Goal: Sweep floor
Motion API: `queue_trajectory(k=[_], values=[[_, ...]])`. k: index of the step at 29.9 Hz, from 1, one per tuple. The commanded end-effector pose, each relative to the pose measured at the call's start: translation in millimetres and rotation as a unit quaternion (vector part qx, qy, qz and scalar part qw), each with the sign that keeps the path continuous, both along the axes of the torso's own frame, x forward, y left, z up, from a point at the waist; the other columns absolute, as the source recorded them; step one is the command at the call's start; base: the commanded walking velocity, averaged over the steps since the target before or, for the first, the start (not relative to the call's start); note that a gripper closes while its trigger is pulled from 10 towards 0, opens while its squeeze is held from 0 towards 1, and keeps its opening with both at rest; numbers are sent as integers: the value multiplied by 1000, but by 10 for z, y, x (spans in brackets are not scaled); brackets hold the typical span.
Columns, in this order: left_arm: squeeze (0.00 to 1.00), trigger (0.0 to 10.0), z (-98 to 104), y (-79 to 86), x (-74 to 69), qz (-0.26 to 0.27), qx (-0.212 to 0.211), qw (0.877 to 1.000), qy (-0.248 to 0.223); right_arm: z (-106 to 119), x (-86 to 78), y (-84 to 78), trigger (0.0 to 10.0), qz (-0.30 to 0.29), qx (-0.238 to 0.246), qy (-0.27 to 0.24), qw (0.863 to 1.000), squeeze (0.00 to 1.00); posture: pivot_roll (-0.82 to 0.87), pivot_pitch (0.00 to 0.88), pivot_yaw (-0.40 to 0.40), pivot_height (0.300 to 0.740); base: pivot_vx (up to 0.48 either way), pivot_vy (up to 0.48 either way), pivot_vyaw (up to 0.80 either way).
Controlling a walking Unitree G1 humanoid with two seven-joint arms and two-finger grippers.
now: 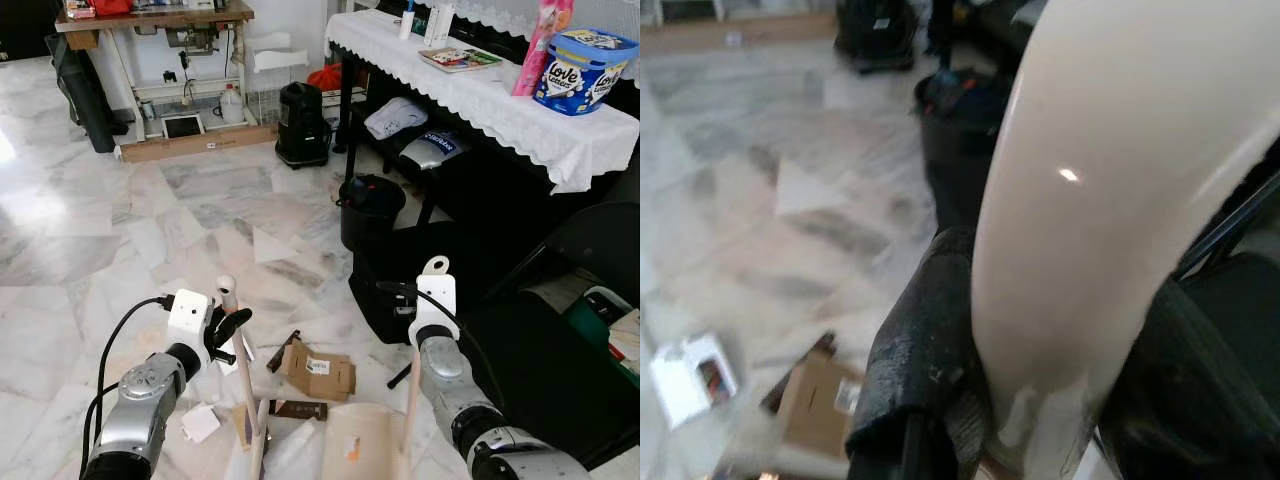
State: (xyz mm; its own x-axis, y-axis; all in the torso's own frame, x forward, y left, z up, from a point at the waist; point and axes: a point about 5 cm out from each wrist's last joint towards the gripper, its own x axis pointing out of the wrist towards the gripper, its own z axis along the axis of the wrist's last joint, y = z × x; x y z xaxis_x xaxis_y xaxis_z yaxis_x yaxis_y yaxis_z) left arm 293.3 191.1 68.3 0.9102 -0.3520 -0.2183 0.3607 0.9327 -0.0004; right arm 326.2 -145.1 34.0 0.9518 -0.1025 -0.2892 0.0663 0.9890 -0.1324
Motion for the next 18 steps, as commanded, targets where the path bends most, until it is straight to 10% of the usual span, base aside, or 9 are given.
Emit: queue_trajectory(k=[1, 12, 18], values=[[0, 10000, -21, -32, 6, -6, 1, 1000, 6, -64, -33, 11, 10000, 1, 9, 24, 1000, 0, 70, 0, -33, 740, 0, 0, 0], [0, 10000, -28, -55, -4, -21, -1, 1000, 17, -309, -226, -36, 10000, -1, -1, 90, 996, 0, 71, 0, -36, 740, 0, 0, 0], [0, 10000, -29, -37, -11, -19, -1, 1000, 17, -113, -104, -47, 10000, -9, 8, 14, 1000, 0, 73, 3, -34, 740, 0, 0, 0]])
